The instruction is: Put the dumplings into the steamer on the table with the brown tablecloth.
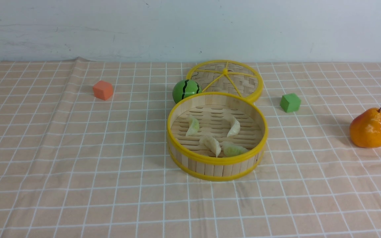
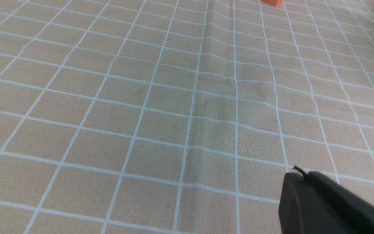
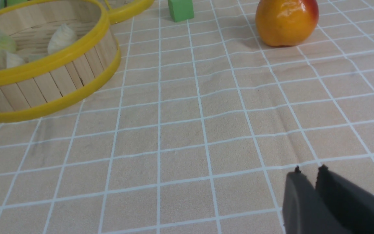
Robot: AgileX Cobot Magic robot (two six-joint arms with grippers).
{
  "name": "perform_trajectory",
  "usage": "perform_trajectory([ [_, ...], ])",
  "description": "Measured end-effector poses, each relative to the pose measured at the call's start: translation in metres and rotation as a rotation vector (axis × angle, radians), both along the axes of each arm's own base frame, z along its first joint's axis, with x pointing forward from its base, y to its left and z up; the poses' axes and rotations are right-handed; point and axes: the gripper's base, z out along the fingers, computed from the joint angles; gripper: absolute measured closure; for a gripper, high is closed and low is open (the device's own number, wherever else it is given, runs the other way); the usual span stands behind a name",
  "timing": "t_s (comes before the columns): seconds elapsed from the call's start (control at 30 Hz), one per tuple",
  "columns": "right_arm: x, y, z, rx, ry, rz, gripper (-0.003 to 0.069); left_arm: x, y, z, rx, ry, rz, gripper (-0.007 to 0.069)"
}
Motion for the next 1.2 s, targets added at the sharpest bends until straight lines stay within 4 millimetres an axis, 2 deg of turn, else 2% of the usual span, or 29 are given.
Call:
perform_trajectory([
  [1.2,0.0000,0.0000,0.0000,0.000,0.000,0.000,0.0532,0.0000,0.0000,0.0000,0.000,0.000,0.000,0.0624],
])
